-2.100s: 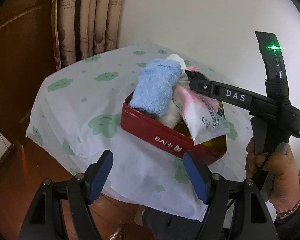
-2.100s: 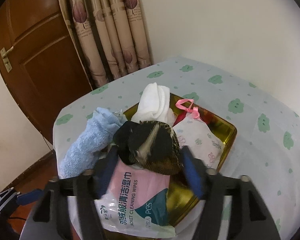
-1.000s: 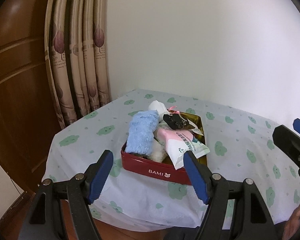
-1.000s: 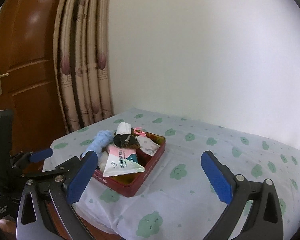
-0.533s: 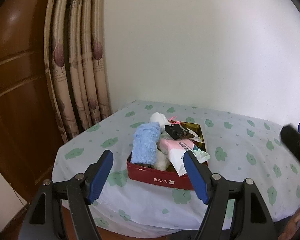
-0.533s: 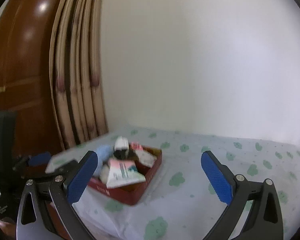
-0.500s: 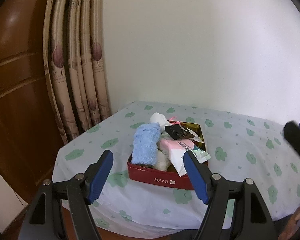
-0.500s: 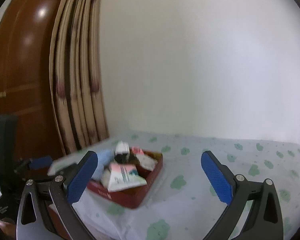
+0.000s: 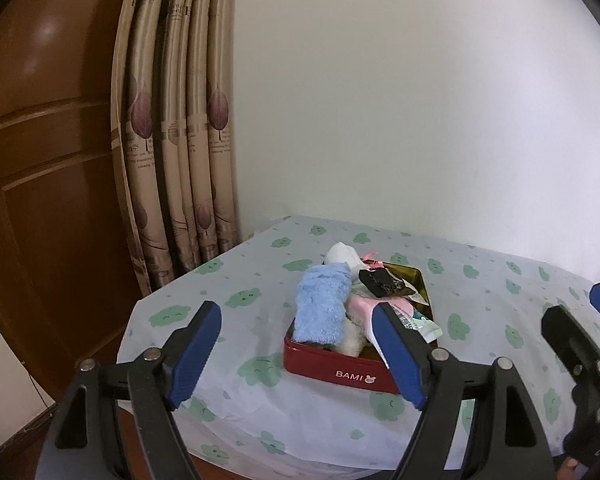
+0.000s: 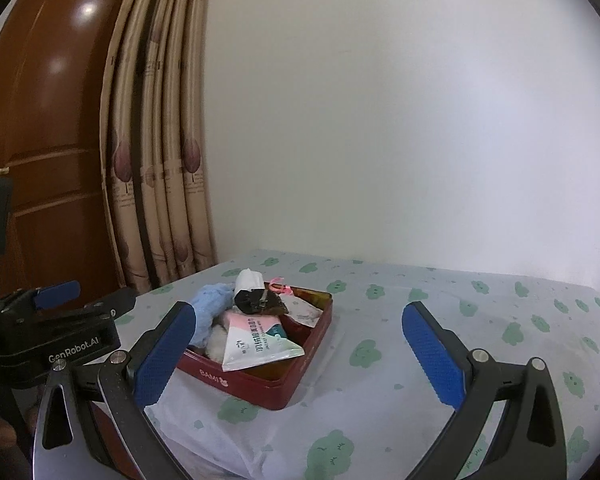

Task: Organize soft objects

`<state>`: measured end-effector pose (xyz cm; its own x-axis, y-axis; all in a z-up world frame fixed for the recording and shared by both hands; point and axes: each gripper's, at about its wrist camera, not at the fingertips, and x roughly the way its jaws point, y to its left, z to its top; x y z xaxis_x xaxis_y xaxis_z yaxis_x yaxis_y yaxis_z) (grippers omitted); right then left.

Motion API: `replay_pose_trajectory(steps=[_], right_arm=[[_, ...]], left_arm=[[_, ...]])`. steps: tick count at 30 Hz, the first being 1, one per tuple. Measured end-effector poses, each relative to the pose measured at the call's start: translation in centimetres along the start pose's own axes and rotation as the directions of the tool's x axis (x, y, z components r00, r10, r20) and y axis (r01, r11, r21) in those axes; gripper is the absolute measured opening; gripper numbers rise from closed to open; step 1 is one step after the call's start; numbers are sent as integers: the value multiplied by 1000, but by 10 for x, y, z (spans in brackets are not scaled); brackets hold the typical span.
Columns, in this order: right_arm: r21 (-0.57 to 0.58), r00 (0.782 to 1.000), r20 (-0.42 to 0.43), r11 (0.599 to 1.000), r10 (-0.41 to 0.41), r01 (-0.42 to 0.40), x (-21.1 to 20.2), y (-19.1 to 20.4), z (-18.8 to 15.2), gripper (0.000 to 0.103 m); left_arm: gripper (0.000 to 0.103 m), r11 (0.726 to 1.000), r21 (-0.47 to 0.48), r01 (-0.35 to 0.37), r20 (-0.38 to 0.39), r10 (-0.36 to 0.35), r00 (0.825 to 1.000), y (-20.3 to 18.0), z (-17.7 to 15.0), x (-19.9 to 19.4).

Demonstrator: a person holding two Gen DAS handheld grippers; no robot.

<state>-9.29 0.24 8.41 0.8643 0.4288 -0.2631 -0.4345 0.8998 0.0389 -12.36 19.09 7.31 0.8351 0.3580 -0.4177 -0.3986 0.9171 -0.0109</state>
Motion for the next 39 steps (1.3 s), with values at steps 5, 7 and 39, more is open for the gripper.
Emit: replay_pose_trajectory(steps=[5,7,39], right_arm=[[-21,1000,-10,999,24,-25,4,6,2,103],[-19,999,6,999,34,-33,1,8,1,103],[40,996,-66,997,-68,70,25,4,0,103]], left_arm=[[80,1000,16,-2,11,2,1000,-1,-1,0],[80,1000,23,-5,11,5,1000,-2,-1,0],[80,999,33,3,-28,-2,1000,-7,-4,3]])
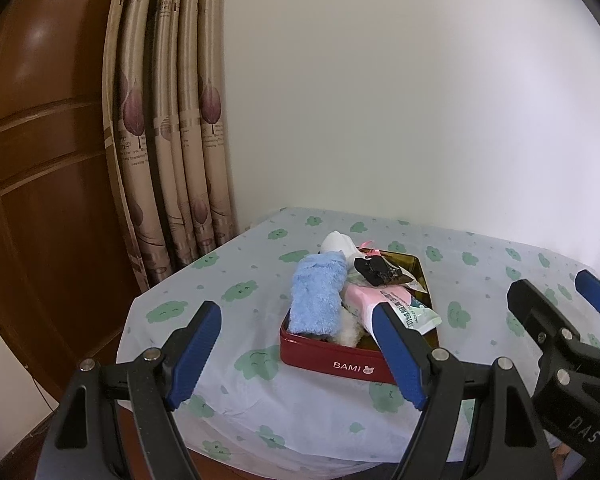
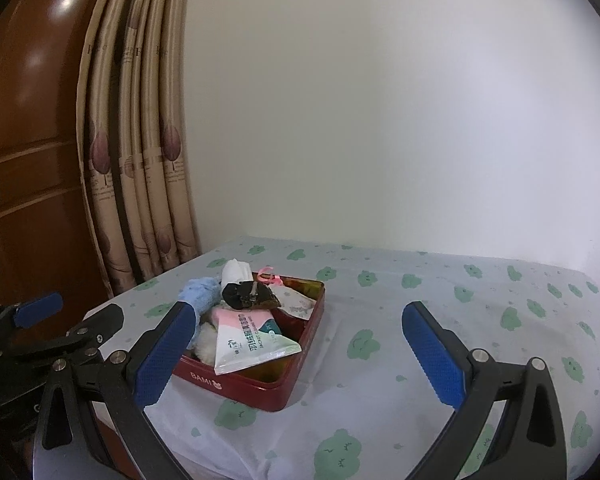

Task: Organize soft objects

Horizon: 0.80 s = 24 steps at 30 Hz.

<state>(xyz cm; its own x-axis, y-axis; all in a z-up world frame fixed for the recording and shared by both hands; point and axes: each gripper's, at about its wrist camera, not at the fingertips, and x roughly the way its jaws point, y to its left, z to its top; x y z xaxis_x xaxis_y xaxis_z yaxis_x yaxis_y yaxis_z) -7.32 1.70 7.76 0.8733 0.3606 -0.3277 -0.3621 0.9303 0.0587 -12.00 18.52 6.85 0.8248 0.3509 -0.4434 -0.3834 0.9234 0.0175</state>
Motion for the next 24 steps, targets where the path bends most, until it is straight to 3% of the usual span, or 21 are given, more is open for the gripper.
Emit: replay_pose_trajectory(steps=[24], right_arm=[[-4,1000,-25,1000,6,-6,2,5,-6,103]], left_arm=[[80,999,-44,2,-35,-3,999,13,0,10]])
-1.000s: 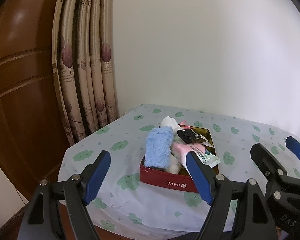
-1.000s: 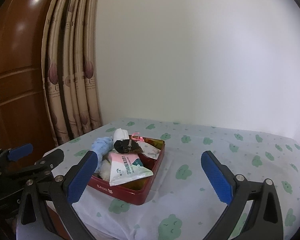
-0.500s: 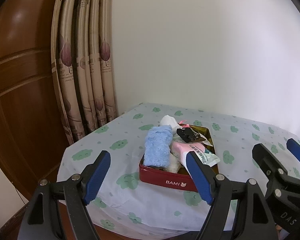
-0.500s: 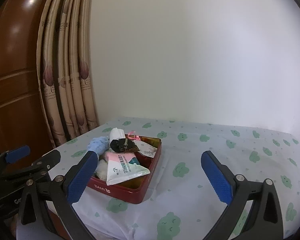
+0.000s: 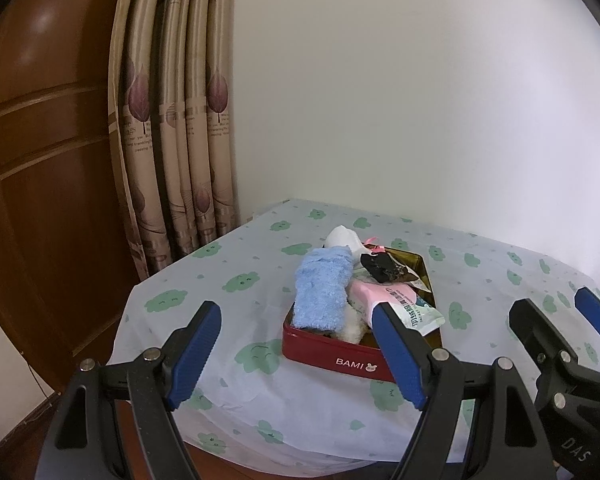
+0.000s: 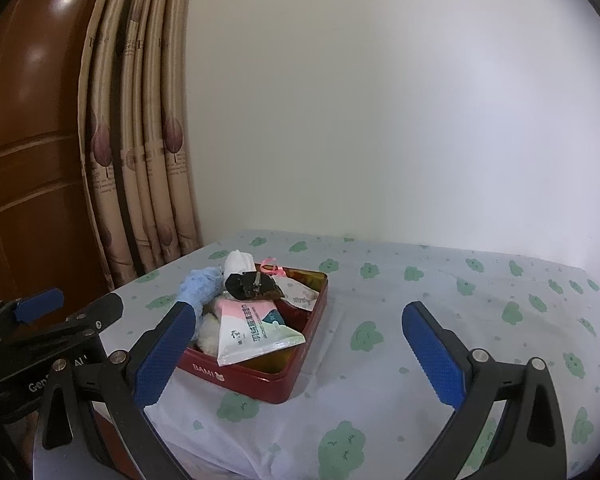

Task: Organize soft objects

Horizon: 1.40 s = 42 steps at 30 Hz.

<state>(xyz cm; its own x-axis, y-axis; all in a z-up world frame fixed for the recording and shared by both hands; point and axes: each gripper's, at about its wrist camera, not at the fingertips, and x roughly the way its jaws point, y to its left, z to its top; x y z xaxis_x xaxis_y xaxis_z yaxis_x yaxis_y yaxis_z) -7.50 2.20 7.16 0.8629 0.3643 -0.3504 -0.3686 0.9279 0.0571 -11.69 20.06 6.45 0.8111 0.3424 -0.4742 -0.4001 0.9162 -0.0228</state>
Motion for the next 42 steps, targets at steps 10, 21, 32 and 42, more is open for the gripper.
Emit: replay_pose_trajectory(steps=[10,21,32,42], right_arm=[[-9,1000,-11,1000,-1,1,3,0,-2,103],[-13,1000,-11,1000,2,-2,3,1,-1,103],[-19,1000,-21,1000,13,-13,4,5,-3,103],[-21,1000,-21,1000,13,-14,4,5,-3,103]], left_arm=[[80,1000,0,-4,5,4,1000,3,0,0],[80,1000,8,-12,19,12,1000,3,2,0],[80,999,29,-21,33,20,999,3,2,-3],[80,999,30,-19,33,18,999,3,1,-3]])
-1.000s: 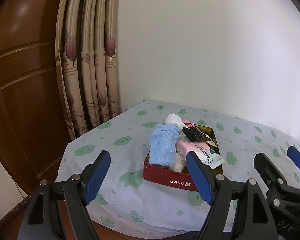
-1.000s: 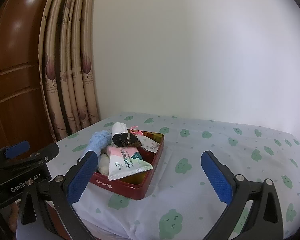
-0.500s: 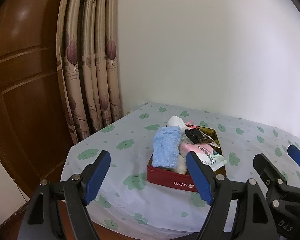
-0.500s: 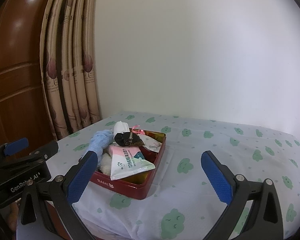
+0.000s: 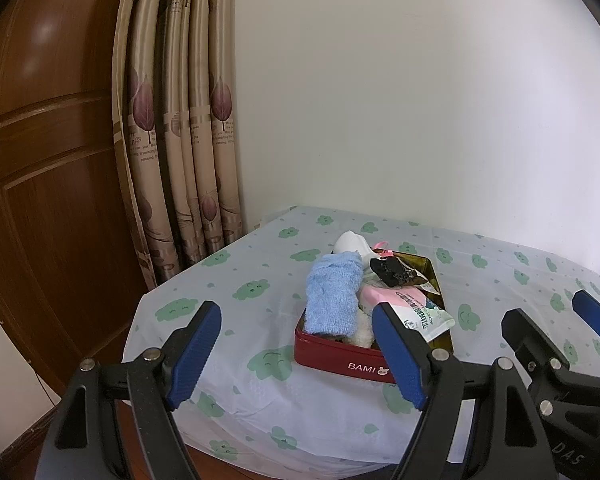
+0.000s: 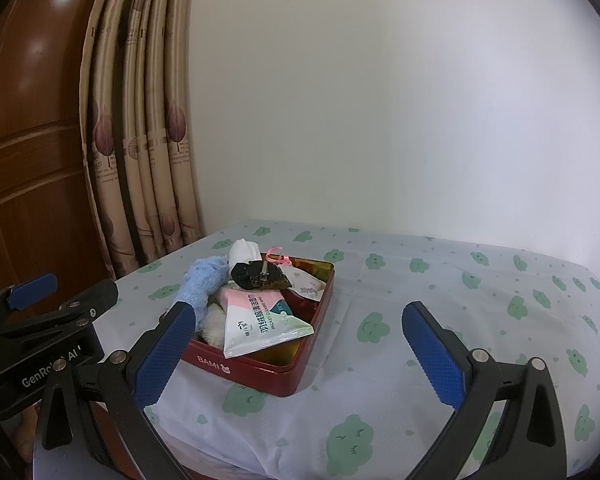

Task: Organize soft objects

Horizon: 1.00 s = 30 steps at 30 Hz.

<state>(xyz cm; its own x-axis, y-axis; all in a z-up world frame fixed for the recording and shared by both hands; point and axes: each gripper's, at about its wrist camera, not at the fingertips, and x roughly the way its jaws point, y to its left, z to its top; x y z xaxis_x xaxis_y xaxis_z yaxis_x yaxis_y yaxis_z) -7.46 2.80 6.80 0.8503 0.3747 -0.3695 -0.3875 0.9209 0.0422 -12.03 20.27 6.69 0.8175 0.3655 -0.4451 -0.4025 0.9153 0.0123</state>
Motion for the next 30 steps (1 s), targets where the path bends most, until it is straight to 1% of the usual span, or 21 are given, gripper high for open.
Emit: replay_pose_trajectory(steps=[30], right_arm=[[7,1000,-15,1000,6,-6,1,3,-1,103]], left_arm=[[80,1000,-3,2,-11,-2,1000,-1,-4,2]])
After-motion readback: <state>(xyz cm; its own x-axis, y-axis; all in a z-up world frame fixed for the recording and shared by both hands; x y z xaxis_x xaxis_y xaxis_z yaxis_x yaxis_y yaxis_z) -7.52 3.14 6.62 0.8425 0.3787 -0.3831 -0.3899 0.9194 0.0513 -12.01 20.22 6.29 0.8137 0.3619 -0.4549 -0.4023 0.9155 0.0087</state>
